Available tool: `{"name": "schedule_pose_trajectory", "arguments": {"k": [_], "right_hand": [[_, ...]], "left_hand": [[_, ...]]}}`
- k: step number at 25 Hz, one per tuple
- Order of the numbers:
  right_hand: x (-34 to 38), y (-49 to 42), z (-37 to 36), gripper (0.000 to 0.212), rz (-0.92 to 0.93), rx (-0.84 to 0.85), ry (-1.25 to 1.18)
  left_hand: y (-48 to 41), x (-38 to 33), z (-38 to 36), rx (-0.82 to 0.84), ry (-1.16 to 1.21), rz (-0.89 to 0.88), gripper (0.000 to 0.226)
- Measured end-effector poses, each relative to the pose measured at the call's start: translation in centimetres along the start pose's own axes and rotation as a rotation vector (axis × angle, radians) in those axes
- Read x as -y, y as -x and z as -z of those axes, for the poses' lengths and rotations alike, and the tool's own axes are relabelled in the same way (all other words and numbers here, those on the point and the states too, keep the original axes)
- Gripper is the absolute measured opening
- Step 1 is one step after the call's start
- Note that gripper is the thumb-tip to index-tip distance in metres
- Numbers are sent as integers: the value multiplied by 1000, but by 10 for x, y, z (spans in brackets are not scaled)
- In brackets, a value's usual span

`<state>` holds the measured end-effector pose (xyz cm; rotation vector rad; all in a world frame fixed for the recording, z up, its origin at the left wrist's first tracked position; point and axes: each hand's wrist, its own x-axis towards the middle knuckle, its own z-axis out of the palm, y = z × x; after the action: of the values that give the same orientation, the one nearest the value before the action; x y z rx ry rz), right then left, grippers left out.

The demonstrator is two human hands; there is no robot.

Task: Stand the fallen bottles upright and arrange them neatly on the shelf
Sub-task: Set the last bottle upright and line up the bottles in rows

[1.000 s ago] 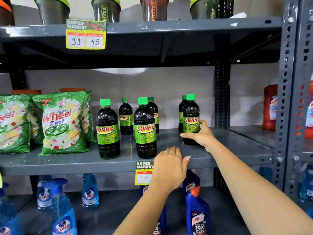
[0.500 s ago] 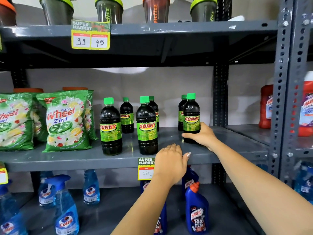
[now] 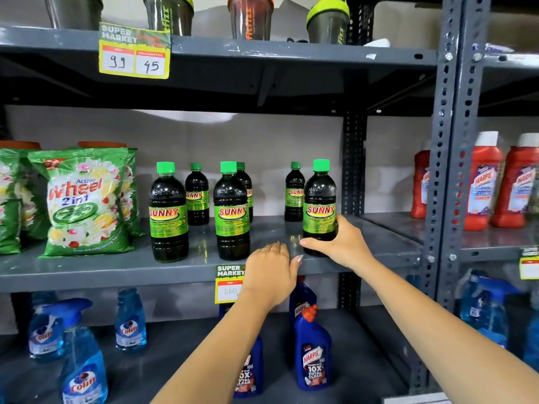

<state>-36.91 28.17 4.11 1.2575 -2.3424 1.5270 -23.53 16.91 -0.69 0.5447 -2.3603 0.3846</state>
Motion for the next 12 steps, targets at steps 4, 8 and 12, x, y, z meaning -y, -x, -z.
{"name": "schedule_pose_trajectory", "arguments": {"k": [4,8,12], "right_hand": [[2,7,0,83,11,19,-51],[0,12,7,107,19,20,-119],[-8,14,13,106,37,2,-107]], "left_hand": [[0,0,8,106,31,58,67],[-7,6,37,-66,366,97,51],[10,31,61,-704,410,189,36]]}}
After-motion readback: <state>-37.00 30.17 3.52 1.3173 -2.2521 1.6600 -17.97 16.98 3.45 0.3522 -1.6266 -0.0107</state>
